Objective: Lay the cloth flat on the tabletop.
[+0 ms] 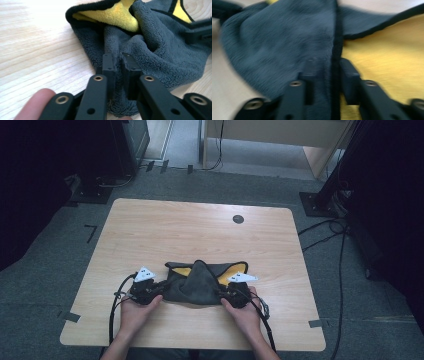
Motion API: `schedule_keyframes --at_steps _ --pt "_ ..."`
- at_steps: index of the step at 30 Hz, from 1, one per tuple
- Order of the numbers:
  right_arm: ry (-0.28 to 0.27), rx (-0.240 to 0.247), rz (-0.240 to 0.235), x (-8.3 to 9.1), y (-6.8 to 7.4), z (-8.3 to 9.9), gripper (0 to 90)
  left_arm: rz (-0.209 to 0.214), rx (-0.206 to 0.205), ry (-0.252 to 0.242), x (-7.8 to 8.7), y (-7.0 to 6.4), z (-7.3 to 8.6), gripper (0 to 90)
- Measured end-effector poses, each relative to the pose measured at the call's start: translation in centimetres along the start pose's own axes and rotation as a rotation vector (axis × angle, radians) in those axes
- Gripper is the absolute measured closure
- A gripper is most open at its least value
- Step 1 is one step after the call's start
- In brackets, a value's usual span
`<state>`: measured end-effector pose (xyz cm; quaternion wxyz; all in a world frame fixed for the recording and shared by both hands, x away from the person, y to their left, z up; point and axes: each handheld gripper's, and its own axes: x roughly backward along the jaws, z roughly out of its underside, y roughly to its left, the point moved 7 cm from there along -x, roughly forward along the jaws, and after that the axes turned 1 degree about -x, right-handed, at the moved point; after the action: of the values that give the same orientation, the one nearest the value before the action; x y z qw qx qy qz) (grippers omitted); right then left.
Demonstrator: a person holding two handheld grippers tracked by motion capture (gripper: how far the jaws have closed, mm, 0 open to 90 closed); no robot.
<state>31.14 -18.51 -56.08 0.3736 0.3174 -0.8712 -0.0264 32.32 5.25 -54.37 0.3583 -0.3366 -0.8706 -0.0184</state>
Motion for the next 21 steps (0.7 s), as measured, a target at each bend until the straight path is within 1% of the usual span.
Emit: schedule_keyframes --at_steps 2,3,4,6,8,9,10,11,12,13,14,15,16,17,19,20,21 --pt "-0.013 0.012 -0.027 0.3 0.5 -0.1 84.3 -0.012 0.000 -0.006 0.2 0.1 0.1 84.5" --pt "-0.025 0.034 -0.034 0.7 0.9 -0.4 85.6 -0.018 0.005 -0.010 0.3 0.3 0.1 84.8" --pt "-0.038 0.051 -0.038 1.0 1.1 -0.5 86.0 -0.027 0.011 -0.010 0.4 0.5 0.1 85.0" --pt "-0.045 0.067 -0.033 1.8 1.4 -0.6 86.7 -0.042 0.023 -0.011 0.5 1.0 0.1 85.5" --pt "-0.056 0.061 -0.039 2.6 1.7 -0.5 86.8 -0.070 0.035 -0.016 0.7 1.7 0.1 85.9" --pt "-0.058 0.065 -0.069 3.1 2.6 0.0 87.0 -0.095 0.045 -0.020 0.8 2.3 0.1 86.2" --pt "-0.048 0.078 -0.085 3.2 3.1 0.3 87.0 -0.112 0.054 -0.023 0.8 2.7 0.0 86.4" --pt "-0.048 0.078 -0.085 3.2 3.1 0.3 87.0 -0.112 0.054 -0.023 0.8 2.7 0.0 86.5" --pt "-0.035 0.109 -0.102 3.1 3.8 0.7 87.0 -0.134 0.054 -0.023 1.0 3.2 0.0 86.5" --pt "0.018 0.186 -0.141 2.5 5.6 1.8 87.0 -0.154 0.065 -0.027 1.0 3.7 -0.1 86.7" --pt "0.018 0.186 -0.141 2.5 5.6 1.8 87.0 -0.154 0.065 -0.027 1.0 3.7 -0.1 86.7" --pt "0.031 0.214 -0.152 2.3 6.1 2.0 86.9 -0.165 0.070 -0.031 1.1 3.9 -0.1 86.7" --pt "0.044 0.248 -0.168 2.0 6.8 2.2 85.9 -0.172 0.072 -0.031 1.2 4.0 -0.1 86.6" --pt "0.054 0.264 -0.193 1.8 7.3 2.3 75.6 -0.185 0.069 -0.032 1.3 4.1 0.0 86.4" --pt "0.033 0.263 -0.187 2.0 7.2 2.0 64.0 -0.184 0.075 -0.039 1.5 4.0 -0.1 83.7" --pt "0.033 0.263 -0.187 2.0 7.2 2.0 64.0 -0.179 0.075 -0.055 1.7 3.9 -0.2 83.7" --pt "-0.017 0.244 -0.179 2.6 6.5 1.2 60.7 -0.178 0.069 -0.066 1.9 3.8 -0.3 76.7"
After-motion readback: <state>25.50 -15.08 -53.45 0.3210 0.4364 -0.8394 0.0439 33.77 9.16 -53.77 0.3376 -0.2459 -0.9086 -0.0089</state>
